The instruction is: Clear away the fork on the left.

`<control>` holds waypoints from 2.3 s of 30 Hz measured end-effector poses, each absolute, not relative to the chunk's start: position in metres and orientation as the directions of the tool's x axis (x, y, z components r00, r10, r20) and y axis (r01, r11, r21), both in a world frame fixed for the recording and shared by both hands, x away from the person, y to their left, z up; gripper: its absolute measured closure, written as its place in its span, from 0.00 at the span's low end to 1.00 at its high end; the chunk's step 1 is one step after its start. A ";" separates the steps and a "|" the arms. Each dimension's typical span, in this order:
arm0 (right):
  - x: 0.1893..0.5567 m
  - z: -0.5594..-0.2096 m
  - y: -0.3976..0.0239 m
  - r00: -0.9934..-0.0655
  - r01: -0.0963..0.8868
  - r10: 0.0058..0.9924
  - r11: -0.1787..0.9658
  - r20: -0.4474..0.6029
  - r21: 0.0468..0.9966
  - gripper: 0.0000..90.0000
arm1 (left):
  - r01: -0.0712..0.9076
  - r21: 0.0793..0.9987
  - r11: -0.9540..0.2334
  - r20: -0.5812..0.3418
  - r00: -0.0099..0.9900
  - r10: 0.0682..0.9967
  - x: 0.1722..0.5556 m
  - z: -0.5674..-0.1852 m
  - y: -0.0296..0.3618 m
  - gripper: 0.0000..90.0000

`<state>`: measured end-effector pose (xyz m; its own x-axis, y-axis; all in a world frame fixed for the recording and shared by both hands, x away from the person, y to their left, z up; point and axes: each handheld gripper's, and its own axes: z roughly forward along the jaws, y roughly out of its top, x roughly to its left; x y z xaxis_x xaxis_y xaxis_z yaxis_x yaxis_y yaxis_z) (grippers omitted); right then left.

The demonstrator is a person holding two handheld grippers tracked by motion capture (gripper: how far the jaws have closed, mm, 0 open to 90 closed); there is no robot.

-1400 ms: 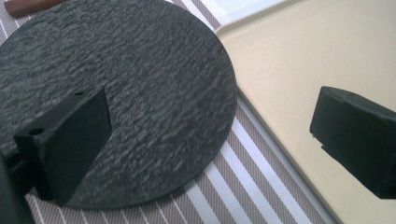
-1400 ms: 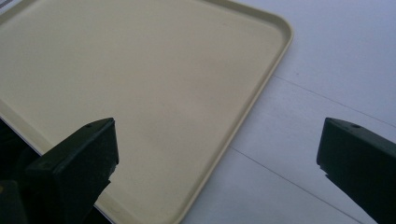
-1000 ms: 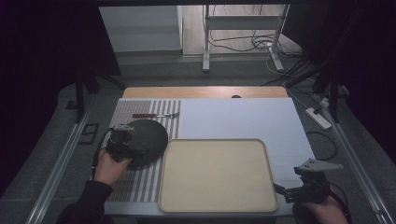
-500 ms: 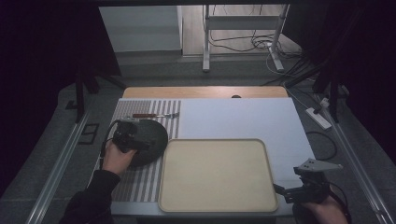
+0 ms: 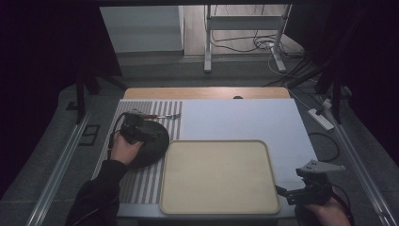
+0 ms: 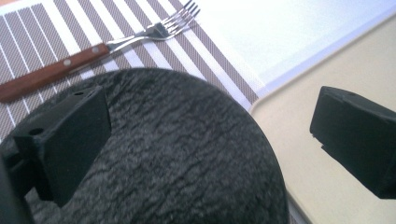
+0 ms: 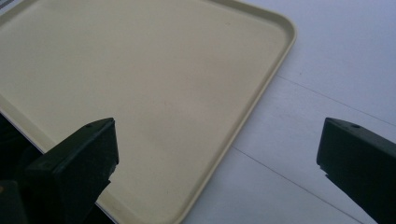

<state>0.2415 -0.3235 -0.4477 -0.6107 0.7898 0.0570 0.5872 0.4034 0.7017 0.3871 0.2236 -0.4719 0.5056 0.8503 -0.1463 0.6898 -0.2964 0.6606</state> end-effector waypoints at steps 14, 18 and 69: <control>0.242 -0.448 -0.324 -0.612 0.588 0.788 0.402 0.061 0.702 0.00 | 0.707 0.639 -0.302 -0.147 0.497 0.855 0.421 -0.479 0.214 0.00; 0.242 -0.448 -0.324 -0.612 0.588 0.788 0.401 0.062 0.702 0.00 | 0.705 0.636 -0.313 -0.135 0.501 0.855 0.430 -0.481 0.211 0.00; 0.240 -0.448 -0.324 -0.635 0.574 0.770 0.413 0.066 0.707 0.00 | 0.766 0.540 -0.347 -0.087 0.461 0.883 0.510 -0.529 0.197 0.99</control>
<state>0.2404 -0.3240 -0.4477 -0.6351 0.7696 0.0664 0.5739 0.4126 0.7074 0.5101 0.1975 -0.5292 0.4612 0.8830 -0.0869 0.7664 -0.3472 0.5405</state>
